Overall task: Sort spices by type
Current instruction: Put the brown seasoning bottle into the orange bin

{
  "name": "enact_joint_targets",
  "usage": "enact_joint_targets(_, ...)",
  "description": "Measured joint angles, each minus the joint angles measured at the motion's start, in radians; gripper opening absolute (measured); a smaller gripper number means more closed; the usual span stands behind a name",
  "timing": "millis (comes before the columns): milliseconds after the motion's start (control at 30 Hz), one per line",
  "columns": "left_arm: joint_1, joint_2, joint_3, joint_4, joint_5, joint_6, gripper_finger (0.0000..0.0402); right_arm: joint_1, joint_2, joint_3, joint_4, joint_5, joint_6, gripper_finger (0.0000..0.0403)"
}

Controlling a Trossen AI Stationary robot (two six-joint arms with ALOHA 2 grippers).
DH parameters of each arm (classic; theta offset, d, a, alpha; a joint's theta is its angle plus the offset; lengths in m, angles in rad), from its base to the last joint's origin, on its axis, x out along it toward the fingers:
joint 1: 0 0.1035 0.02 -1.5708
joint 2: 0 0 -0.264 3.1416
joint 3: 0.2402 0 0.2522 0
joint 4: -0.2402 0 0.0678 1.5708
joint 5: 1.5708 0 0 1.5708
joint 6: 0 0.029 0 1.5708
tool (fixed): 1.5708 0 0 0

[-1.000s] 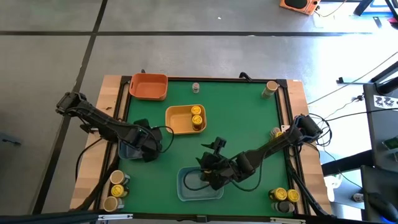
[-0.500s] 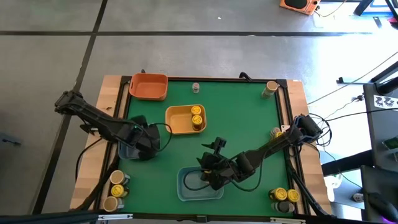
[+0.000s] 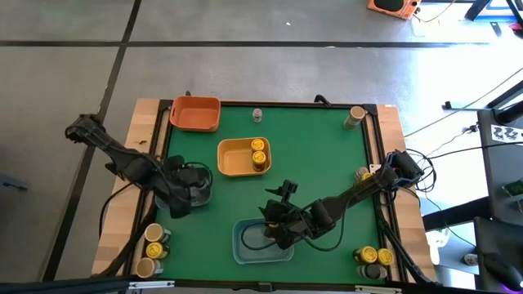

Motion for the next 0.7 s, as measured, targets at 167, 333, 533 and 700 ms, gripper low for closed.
enact_joint_targets(167,-0.073,0.026,0.000,0.069,0.030,-0.059,0.0278,0.000,0.000,0.000,0.000,0.000,0.000,0.0296)
enact_joint_targets(333,-0.138,0.070,0.000,0.084,0.149,-0.178,0.0278,0.000,0.000,0.000,0.000,0.000,0.000,0.0296)
enact_joint_targets(533,-0.207,0.098,0.000,0.090,0.150,-0.282,0.0278,0.000,0.000,0.000,-0.001,0.000,-0.006,0.0296)
enact_joint_targets(700,-0.225,0.099,0.000,0.105,0.156,-0.313,0.0278,0.000,0.000,0.000,-0.001,0.000,-0.014,0.0296)
